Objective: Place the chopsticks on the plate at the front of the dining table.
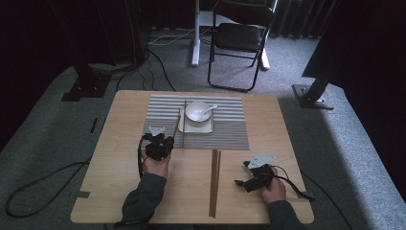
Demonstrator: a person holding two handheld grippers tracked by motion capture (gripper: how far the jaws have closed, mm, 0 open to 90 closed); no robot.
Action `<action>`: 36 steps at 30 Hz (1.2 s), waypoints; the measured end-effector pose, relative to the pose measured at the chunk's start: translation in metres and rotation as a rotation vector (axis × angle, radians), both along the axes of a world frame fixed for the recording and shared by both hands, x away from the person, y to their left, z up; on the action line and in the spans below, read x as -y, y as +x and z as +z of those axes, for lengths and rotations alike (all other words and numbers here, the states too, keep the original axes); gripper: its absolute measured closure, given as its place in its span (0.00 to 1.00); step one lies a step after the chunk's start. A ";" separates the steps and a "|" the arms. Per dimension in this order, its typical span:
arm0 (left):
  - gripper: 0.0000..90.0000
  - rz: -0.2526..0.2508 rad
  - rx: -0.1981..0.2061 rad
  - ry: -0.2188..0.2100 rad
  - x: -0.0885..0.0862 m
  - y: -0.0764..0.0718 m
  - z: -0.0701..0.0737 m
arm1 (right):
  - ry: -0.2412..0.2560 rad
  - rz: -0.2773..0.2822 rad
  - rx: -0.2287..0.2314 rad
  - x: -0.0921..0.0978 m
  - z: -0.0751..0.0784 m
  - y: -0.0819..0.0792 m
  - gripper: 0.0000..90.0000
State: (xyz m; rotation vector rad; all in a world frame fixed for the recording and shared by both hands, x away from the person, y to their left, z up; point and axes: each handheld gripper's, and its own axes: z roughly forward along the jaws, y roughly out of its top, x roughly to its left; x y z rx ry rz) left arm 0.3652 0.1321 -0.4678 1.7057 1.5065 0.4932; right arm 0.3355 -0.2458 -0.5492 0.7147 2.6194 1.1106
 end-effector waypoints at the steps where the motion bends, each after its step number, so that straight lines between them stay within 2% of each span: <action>1: 0.94 0.002 -0.002 0.003 -0.001 0.001 0.000 | 0.000 0.000 0.000 0.000 0.000 0.000 0.13; 11: 0.94 0.032 -0.017 -0.035 -0.003 0.016 -0.001 | -0.001 0.000 -0.001 0.000 0.000 0.000 0.13; 36: 0.93 0.042 -0.016 -0.024 0.001 0.035 0.003 | 0.000 0.000 -0.001 0.000 0.000 0.000 0.13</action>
